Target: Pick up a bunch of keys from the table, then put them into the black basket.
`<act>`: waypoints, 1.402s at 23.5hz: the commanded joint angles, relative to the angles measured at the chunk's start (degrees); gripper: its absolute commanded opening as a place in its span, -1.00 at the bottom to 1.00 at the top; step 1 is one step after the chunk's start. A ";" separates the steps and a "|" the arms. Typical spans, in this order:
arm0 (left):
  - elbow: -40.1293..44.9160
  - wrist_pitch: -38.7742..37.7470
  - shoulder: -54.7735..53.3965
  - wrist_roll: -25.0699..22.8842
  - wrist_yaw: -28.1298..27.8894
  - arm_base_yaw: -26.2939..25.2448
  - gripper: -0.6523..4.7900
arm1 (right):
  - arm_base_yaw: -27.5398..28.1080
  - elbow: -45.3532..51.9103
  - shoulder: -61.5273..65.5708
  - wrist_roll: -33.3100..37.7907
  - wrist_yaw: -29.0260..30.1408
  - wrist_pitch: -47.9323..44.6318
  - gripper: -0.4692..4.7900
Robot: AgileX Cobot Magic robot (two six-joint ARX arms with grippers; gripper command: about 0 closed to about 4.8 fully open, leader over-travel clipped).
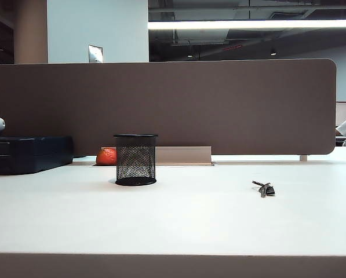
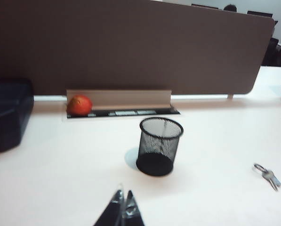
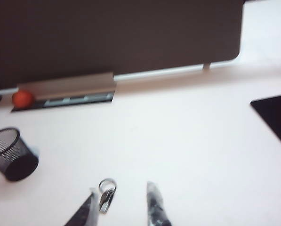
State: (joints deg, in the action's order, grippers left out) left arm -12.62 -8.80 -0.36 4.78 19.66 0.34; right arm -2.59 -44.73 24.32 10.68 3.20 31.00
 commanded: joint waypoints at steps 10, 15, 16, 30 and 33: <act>-1.77 -4.11 -0.35 0.15 5.29 0.00 -0.65 | -0.11 -10.86 24.33 0.22 18.34 5.01 0.87; -1.77 -4.11 -0.35 0.15 5.25 0.00 -0.65 | -0.20 -10.86 31.23 0.20 22.27 5.01 0.87; -1.77 -4.11 -0.35 0.15 5.25 0.00 -0.65 | -0.55 -10.86 32.28 0.20 22.77 5.01 0.87; -1.77 -4.44 -0.35 0.17 9.09 0.02 -0.65 | -10.67 -15.80 53.86 -2.21 20.06 0.44 1.00; -1.77 -4.44 -0.33 0.15 9.01 0.00 -0.65 | -10.73 -19.08 58.29 -2.84 19.43 0.48 1.00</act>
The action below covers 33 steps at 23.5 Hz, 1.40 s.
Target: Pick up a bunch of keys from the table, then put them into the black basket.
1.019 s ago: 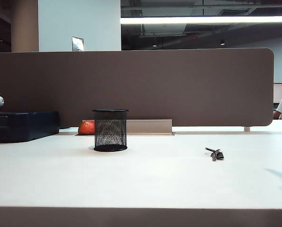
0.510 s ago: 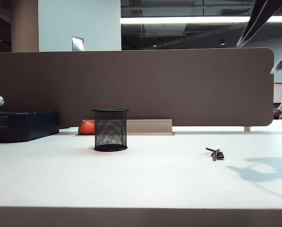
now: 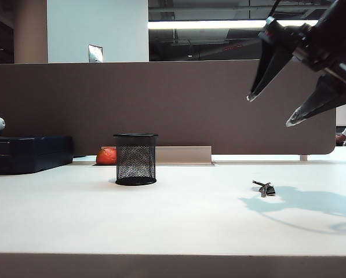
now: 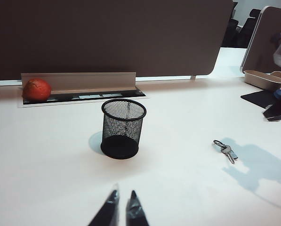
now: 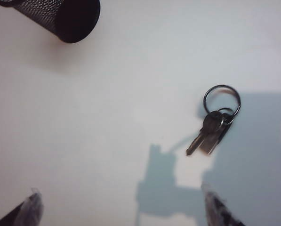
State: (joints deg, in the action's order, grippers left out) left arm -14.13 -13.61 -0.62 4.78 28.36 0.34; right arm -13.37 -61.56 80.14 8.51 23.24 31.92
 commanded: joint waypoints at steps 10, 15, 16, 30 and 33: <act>-0.26 0.37 -0.07 0.13 0.15 0.00 -0.65 | -0.13 -4.07 10.38 -0.68 -0.66 -0.98 1.00; -0.26 0.37 -0.07 0.15 0.17 0.00 -0.65 | -0.20 -4.07 13.49 -0.68 -0.61 -1.55 1.00; -0.26 0.37 -0.07 0.13 0.15 0.00 -0.65 | -0.48 -4.07 14.53 -0.68 -0.61 -2.29 1.00; -0.26 0.33 -0.07 0.15 0.17 0.00 -0.65 | -1.11 -11.15 22.82 -0.63 -1.97 -3.80 1.00; -0.26 0.33 -0.07 0.15 0.15 0.00 -0.65 | -1.20 -11.15 24.41 -0.61 -1.92 -3.93 1.00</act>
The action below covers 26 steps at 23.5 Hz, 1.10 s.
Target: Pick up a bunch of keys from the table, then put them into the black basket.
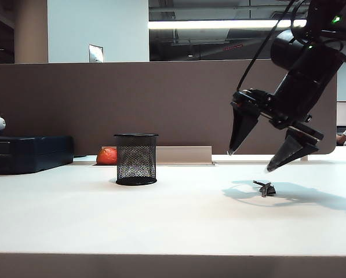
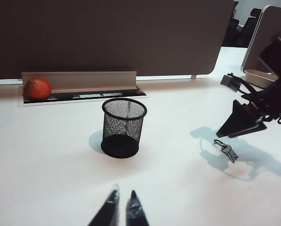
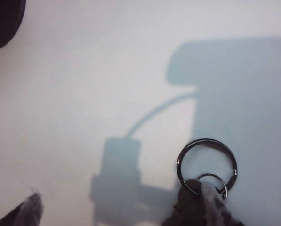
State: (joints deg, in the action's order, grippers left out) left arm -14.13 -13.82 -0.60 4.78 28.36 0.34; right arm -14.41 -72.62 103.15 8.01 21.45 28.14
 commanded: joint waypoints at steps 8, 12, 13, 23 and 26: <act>-0.26 0.55 -0.09 0.15 0.15 0.00 -0.65 | -0.33 -0.11 4.22 -0.09 -1.05 -0.24 1.00; -0.26 0.50 -0.09 0.13 0.02 0.00 -0.65 | -0.35 -0.11 4.79 -0.09 -2.97 -0.35 0.81; -0.26 0.50 -0.09 0.13 -0.09 0.00 -0.65 | -0.35 -0.11 4.83 -0.09 -3.61 -0.35 0.69; -0.26 0.57 -0.09 0.13 -0.24 -0.02 -0.65 | -0.35 -0.09 5.27 -0.09 -5.86 -0.15 -0.86; -0.26 0.57 -0.07 0.13 -0.24 -0.02 -0.65 | -0.35 -0.09 5.27 -0.09 -8.59 -0.09 -0.86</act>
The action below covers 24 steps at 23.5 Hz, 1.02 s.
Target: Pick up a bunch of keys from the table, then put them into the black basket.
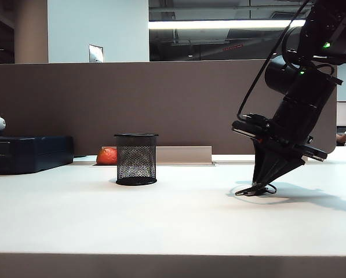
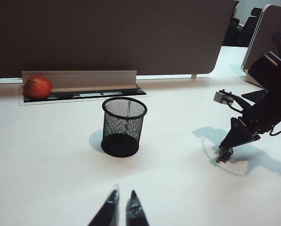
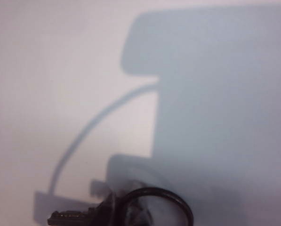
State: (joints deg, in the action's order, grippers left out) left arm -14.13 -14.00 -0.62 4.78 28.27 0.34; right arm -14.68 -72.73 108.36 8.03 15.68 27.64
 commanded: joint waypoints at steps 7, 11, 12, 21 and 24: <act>-0.26 0.72 -0.04 0.15 -0.15 -0.02 -0.65 | -0.09 -0.46 -0.11 -0.15 -1.66 1.09 -0.86; -0.26 0.72 -0.04 0.15 -0.13 -0.02 -0.65 | -0.09 -5.35 -0.13 -0.59 -1.51 6.38 -0.86; -0.26 0.72 -0.04 0.13 -0.13 -0.02 -0.65 | -0.09 -6.36 -0.13 -0.66 -1.36 6.99 -0.86; -0.24 0.72 -0.04 0.11 -0.15 -0.02 -0.65 | -0.13 -14.80 -3.74 -0.83 0.28 10.05 -0.86; -0.24 0.72 -0.04 0.11 -0.15 -0.02 -0.65 | -0.74 -16.76 -5.44 -0.79 2.95 10.08 -0.86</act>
State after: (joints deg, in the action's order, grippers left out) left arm -14.13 -14.00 -0.62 4.78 28.27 0.34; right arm -14.81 -88.55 103.96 7.40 17.28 38.02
